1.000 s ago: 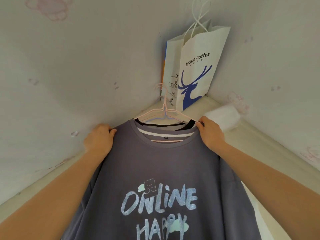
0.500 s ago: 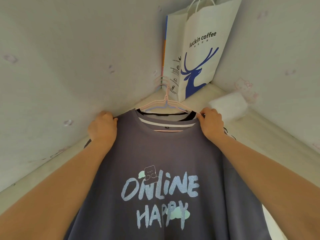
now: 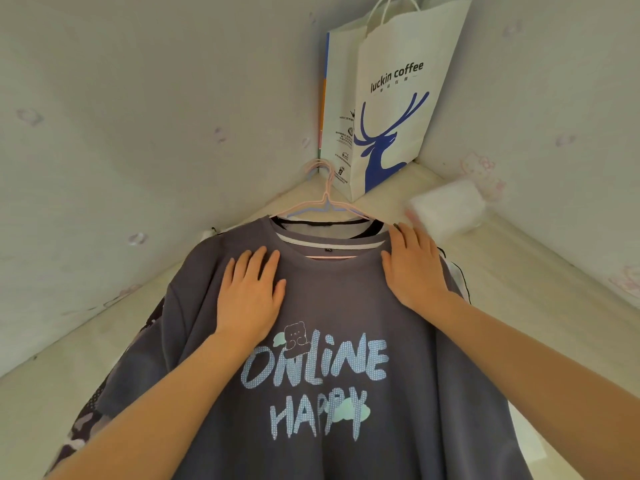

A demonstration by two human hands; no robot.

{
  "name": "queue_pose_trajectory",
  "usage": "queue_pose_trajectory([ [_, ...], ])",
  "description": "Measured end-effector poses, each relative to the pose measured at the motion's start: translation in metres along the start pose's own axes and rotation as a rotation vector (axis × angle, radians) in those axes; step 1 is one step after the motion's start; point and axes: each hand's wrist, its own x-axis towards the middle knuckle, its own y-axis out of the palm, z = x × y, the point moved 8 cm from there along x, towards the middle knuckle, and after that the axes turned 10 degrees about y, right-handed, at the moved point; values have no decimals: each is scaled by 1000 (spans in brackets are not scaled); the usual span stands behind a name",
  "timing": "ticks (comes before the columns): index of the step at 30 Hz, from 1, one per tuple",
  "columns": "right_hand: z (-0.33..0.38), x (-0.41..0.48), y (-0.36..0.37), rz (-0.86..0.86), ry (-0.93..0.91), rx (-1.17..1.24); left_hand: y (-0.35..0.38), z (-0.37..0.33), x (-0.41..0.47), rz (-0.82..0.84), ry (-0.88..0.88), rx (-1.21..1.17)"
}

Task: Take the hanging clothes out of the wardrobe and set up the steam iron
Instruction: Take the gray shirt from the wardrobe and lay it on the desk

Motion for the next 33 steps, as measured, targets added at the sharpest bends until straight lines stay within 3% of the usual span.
queue_pose_trajectory([
  [15, -2, -33, 13, 222, -31, -78, 18, -7, -14, 291, -94, -16],
  [28, 10, -226, -9, 266, -27, -52, -12, -75, -148, 200, 74, -188],
  [33, 17, -321, -7, 246, 32, -57, -18, -106, -225, 237, 173, -210],
])
